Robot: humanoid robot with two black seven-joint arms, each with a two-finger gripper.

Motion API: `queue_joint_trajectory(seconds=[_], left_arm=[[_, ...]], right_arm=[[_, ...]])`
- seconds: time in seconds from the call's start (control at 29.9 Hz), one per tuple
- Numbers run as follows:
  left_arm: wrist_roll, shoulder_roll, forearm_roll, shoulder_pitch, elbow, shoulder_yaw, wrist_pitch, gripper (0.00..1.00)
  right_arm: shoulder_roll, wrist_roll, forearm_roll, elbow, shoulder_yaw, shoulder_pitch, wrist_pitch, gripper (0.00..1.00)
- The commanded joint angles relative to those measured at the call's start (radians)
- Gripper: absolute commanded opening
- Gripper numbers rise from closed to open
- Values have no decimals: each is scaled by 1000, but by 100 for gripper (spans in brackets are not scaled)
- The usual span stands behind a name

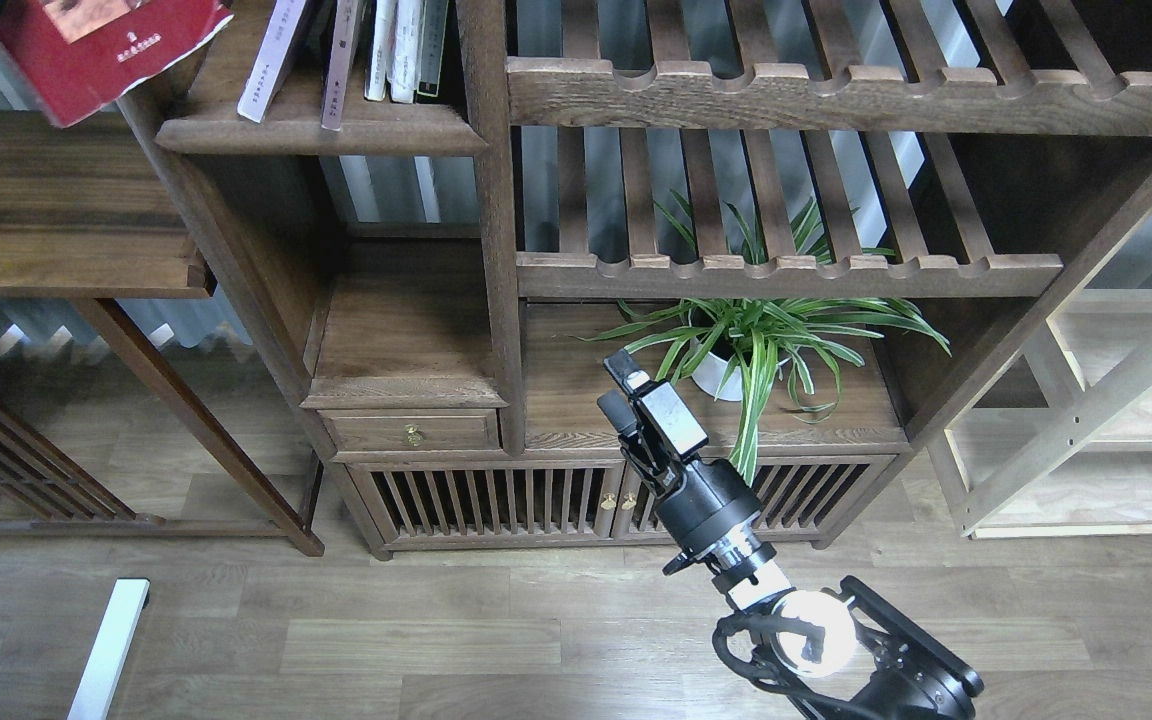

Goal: Organize books on shelf
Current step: 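Push the red book onto the upper shelf beside the standing books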

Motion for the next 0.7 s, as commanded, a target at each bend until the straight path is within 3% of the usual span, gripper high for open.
queue_joint_trajectory(seconds=[0.0, 0.33, 0.67], left_arm=[[0, 0, 1, -91, 64, 73, 19, 2], [0, -18, 1, -266, 215, 222, 19, 2], [0, -86, 1, -480, 441, 346, 16, 3]], right_arm=[[0, 2, -1, 0, 6, -3, 0, 100], [0, 2, 0, 0, 16, -9, 0, 100], [0, 2, 2, 0, 35, -9, 0, 100]])
